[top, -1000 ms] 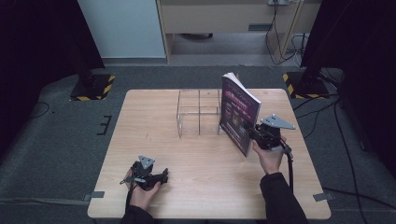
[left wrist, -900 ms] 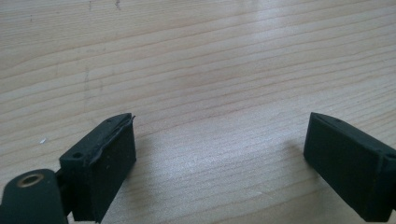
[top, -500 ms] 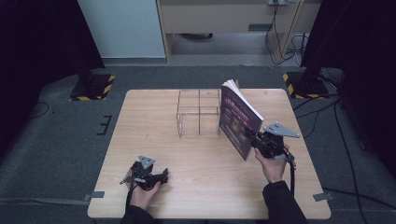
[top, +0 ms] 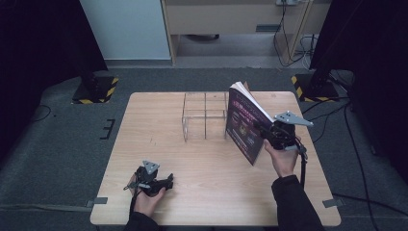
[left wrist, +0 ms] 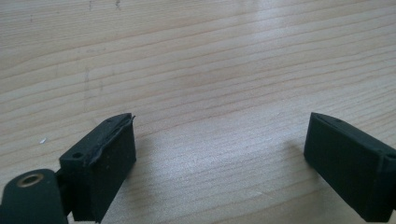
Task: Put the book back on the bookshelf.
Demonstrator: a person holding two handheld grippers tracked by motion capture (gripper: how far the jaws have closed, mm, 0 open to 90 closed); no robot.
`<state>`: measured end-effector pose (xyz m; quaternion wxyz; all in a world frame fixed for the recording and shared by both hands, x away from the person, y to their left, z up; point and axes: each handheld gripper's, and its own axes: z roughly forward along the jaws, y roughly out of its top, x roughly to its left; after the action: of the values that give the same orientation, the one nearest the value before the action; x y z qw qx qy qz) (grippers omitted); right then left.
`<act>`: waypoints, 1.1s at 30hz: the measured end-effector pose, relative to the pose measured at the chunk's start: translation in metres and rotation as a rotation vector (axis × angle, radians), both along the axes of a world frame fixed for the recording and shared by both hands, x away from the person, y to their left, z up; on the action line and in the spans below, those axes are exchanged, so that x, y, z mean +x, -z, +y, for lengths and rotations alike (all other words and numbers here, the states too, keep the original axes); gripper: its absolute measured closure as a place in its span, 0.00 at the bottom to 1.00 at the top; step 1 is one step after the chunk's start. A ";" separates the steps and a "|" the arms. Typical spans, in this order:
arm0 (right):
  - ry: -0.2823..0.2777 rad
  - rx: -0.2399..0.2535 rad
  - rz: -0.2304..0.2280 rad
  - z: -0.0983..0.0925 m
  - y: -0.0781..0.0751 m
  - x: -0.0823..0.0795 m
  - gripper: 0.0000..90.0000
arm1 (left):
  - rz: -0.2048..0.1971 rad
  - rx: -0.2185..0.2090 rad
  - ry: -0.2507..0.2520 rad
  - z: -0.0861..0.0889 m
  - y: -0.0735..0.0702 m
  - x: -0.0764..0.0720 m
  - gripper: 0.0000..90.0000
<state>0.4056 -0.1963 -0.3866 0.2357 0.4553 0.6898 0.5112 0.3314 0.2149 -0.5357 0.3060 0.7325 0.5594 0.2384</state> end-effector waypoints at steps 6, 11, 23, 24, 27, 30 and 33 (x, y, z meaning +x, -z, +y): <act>0.018 -0.026 -0.009 0.002 -0.001 -0.002 0.92 | 0.000 0.000 0.000 0.000 0.000 0.000 0.09; 0.029 -0.034 -0.037 0.007 -0.005 -0.001 0.92 | 0.000 0.000 0.000 0.000 0.000 0.000 0.09; 0.080 -0.040 -0.076 0.021 -0.015 0.022 0.92 | 0.001 -0.001 0.001 0.000 0.000 0.000 0.09; 0.080 -0.040 -0.076 0.021 -0.015 0.022 0.92 | 0.002 0.000 0.003 0.000 0.000 0.000 0.09; 0.102 -0.036 -0.089 0.025 -0.012 0.028 0.92 | 0.001 -0.001 0.003 0.000 0.000 0.000 0.09; 0.126 -0.044 -0.096 0.029 -0.010 0.036 0.92 | 0.002 -0.001 0.004 0.000 0.000 0.000 0.09; 0.149 -0.050 -0.106 0.031 -0.008 0.042 0.92 | 0.002 -0.001 0.003 0.000 0.000 0.000 0.09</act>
<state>0.4475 -0.1649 -0.3790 0.3205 0.4718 0.6531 0.4981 0.3315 0.2151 -0.5357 0.3065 0.7335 0.5585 0.2369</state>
